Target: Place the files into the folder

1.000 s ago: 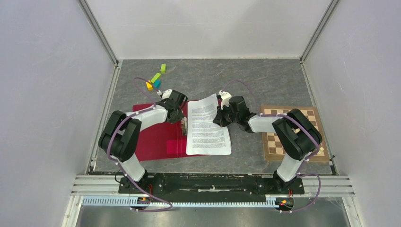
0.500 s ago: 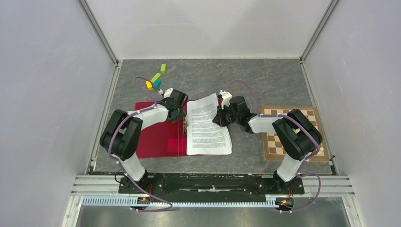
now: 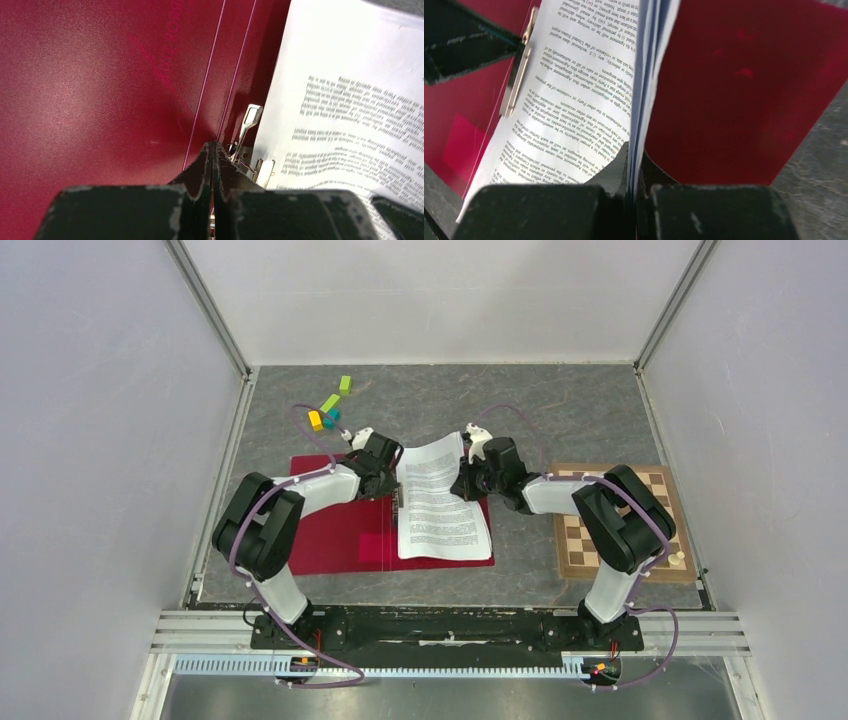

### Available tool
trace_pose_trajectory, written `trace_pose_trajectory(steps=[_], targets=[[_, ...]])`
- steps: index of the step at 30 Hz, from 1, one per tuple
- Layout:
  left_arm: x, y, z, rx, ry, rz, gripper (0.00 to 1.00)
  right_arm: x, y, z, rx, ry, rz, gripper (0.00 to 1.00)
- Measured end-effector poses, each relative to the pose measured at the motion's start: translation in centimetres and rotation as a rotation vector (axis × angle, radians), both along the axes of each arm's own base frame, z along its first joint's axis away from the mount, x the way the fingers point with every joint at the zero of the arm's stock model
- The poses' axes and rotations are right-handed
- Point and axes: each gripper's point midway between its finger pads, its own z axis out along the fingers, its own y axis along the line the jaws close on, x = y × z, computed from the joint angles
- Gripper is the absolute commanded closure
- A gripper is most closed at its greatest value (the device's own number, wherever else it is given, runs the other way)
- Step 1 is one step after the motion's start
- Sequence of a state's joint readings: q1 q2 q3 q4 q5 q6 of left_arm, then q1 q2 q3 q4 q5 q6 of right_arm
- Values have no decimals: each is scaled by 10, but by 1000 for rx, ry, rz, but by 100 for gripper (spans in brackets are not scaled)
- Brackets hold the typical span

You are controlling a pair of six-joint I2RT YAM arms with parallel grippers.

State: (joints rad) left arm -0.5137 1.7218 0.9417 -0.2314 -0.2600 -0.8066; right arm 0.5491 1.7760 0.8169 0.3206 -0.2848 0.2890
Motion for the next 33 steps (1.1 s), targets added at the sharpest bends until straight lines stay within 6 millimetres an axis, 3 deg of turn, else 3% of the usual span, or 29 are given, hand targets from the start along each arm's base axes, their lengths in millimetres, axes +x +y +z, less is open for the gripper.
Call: trace_pose_trajectory(steps=[10, 21, 33], targets=[[-4, -10, 0, -15, -12, -27, 98, 27, -24, 3, -18, 15, -118, 100], [-6, -13, 0, -18, -11, -37, 98, 15, -11, 3, -28, -3, -20, 100], [-7, -18, 0, -43, -6, -17, 98, -5, -18, -6, -76, 10, 31, 100]])
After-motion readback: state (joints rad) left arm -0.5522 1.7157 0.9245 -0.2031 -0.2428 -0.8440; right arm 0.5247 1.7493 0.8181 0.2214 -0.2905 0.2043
